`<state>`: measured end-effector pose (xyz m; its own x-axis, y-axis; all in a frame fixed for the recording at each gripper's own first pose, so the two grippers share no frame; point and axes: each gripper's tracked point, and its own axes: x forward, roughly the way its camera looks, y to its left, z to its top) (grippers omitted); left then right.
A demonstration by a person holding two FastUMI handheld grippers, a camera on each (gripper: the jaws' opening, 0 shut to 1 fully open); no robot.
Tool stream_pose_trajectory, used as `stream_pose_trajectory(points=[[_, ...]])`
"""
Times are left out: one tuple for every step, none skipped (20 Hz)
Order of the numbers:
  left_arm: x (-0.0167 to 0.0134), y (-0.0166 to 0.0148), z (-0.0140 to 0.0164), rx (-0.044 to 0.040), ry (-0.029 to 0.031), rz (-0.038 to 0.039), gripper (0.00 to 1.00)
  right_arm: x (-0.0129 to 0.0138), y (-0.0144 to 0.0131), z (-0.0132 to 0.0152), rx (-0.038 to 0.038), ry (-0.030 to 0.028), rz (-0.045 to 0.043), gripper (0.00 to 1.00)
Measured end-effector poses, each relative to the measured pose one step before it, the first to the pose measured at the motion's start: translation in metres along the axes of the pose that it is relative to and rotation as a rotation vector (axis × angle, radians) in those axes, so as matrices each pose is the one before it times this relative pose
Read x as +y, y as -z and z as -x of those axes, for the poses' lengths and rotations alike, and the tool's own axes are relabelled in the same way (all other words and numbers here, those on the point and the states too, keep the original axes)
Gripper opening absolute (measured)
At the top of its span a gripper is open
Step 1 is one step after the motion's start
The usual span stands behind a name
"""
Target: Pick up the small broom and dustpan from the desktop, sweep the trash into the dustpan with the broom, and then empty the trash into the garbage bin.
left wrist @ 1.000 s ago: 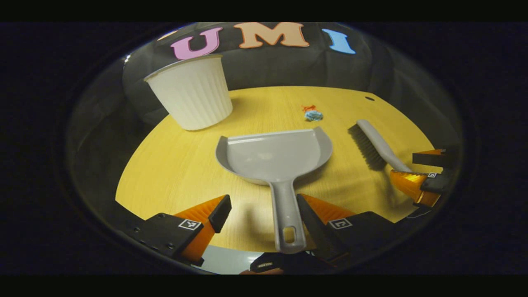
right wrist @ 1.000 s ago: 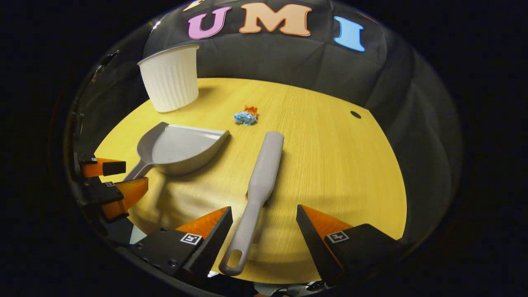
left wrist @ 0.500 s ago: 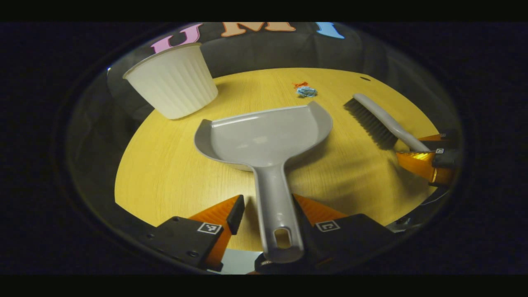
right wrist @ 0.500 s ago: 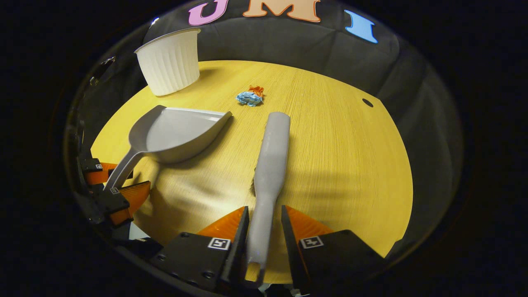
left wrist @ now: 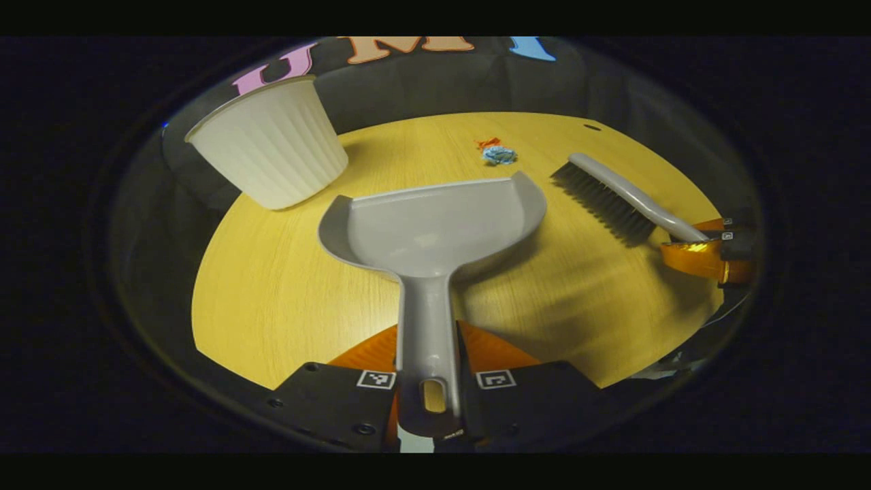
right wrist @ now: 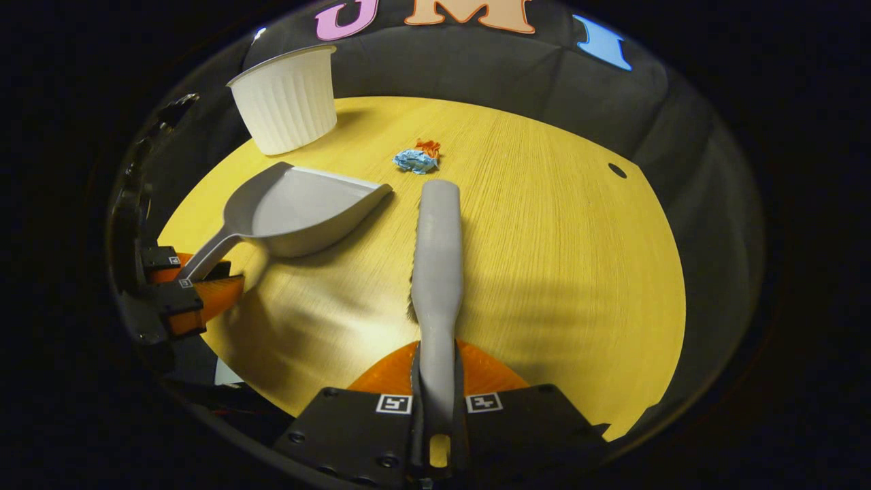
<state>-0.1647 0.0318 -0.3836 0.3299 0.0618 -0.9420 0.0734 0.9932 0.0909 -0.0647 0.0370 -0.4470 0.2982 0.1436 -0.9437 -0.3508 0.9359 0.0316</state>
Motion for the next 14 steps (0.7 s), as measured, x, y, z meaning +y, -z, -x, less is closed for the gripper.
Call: stream_pose_trajectory(points=[[0.00165, -0.00542, 0.00257, -0.01081, 0.01272, -0.00185, 0.28, -0.00540, -0.00904, 0.00115, -0.03319, 0.01210, -0.00730, 0.13], [-0.00069, -0.00673, -0.00107, -0.00346, 0.01833, -0.00548, 0.29, -0.00342, -0.00898, -0.00139, -0.01218, 0.01136, -0.00420, 0.13], [0.00169, -0.00817, -0.00058, -0.02516, 0.00712, -0.00304, 0.28, -0.00503, -0.00760, -0.00159, -0.01513, 0.00946, -0.00626, 0.13], [0.00297, -0.00441, -0.00143, -0.00201, -0.00447, -0.01627, 0.28, -0.00565, -0.00868, -0.00349, -0.00997, 0.00948, -0.00099, 0.13], [0.00256, -0.00615, -0.00170, -0.01091, -0.00019, -0.02182, 0.28, -0.00663, -0.00752, -0.00658, -0.00695, 0.01097, 0.00473, 0.13], [0.00169, -0.00404, -0.00223, -0.01091, 0.00186, -0.02196, 0.29, -0.00599, -0.01011, -0.00606, -0.01526, 0.01018, 0.00210, 0.13], [0.00111, -0.00161, -0.00046, -0.00146, 0.00239, -0.01999, 0.29, -0.00551, -0.00889, -0.00698, 0.00035, 0.00697, 0.00645, 0.13], [0.00011, -0.00206, -0.00144, -0.00116, 0.00825, -0.01845, 0.28, -0.00596, -0.00927, -0.00679, -0.00535, 0.00825, 0.00651, 0.13], [-0.00080, -0.00152, -0.00235, -0.00086, 0.01030, -0.01536, 0.28, -0.00644, -0.00945, -0.00554, -0.00764, 0.00853, 0.00680, 0.13], [-0.00048, -0.00059, -0.00188, 0.00420, 0.00671, -0.01912, 0.29, -0.00463, -0.00820, -0.00646, -0.00254, 0.00808, 0.01039, 0.13], [-0.00199, 0.00024, -0.00293, 0.00240, 0.00870, -0.01915, 0.28, -0.00258, -0.00634, -0.00949, 0.00016, 0.00635, 0.01348, 0.13], [-0.00159, 0.00175, -0.00315, 0.00703, 0.00655, -0.01687, 0.28, -0.00366, -0.01014, -0.00805, -0.00742, 0.00369, 0.01411, 0.13], [-0.00113, 0.00408, -0.00289, 0.01188, 0.00169, -0.02008, 0.28, -0.00237, -0.00607, -0.00983, 0.00602, -0.00275, 0.01981, 0.13], [-0.00002, -0.00042, -0.00033, -0.00555, 0.00086, -0.01989, 0.29, -0.00118, -0.00526, -0.01024, 0.01456, -0.00439, 0.01986, 0.13]])
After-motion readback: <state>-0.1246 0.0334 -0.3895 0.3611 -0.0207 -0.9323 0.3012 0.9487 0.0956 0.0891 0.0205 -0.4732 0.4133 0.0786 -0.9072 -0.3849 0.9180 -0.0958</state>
